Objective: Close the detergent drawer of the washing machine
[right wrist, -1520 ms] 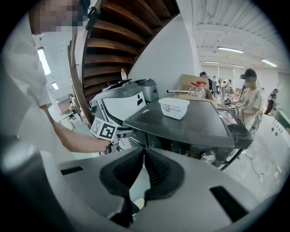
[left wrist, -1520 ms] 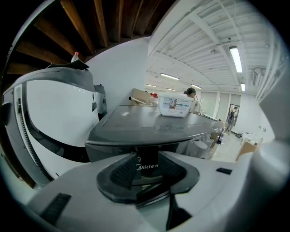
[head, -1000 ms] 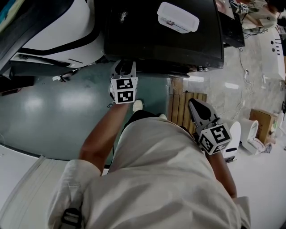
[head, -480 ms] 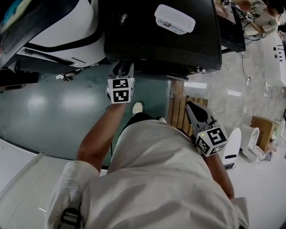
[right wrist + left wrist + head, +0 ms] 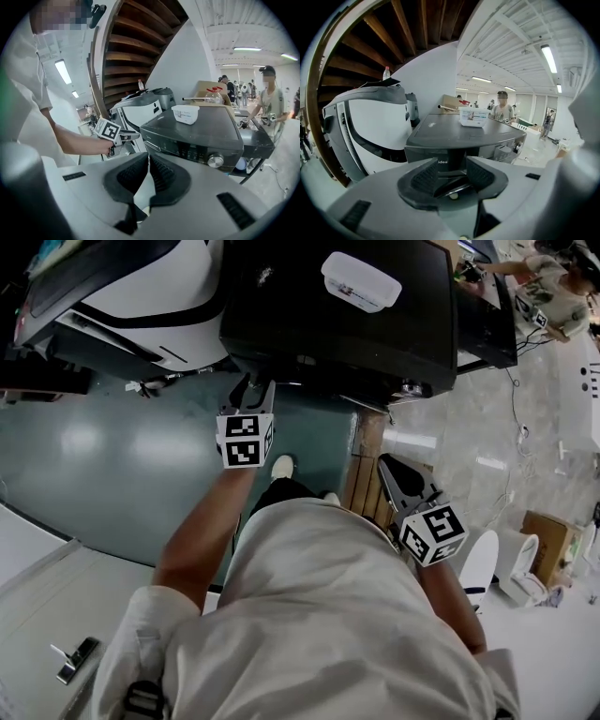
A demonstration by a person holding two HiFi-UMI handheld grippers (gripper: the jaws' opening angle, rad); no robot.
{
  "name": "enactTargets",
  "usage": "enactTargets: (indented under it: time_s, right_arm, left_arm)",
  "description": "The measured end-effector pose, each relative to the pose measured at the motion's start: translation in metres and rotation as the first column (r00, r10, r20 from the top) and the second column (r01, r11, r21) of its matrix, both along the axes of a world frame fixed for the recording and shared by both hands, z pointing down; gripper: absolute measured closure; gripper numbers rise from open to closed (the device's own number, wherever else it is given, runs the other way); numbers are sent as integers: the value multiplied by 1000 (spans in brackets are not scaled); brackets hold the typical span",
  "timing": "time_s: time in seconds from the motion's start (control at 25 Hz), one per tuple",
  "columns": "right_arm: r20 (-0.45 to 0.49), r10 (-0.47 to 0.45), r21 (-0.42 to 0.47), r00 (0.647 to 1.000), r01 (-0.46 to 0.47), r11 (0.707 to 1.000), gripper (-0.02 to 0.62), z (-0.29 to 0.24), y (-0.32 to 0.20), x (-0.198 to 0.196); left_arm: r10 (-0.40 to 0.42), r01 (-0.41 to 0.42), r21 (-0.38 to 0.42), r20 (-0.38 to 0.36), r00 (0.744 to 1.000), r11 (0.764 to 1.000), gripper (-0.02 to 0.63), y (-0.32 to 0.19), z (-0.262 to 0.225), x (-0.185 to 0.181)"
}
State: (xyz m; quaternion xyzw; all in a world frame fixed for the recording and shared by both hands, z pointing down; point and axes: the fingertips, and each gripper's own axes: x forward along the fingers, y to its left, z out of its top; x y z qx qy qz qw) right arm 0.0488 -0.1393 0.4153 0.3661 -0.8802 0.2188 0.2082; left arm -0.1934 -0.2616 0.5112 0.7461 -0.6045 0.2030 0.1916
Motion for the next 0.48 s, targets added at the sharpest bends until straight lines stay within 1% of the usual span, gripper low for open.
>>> enactTargets:
  time_s: [0.32,0.48]
  right_arm:
    - [41,-89,10,995,88,996,578,2,35,18]
    - [55,-135,17,989,135,991,578,4,52,28]
  left_arm:
    - [-56,56,35,-3,998,998,426,58,-34,19]
    - [-73,74,56,-18,997,996,440,91,-54,32]
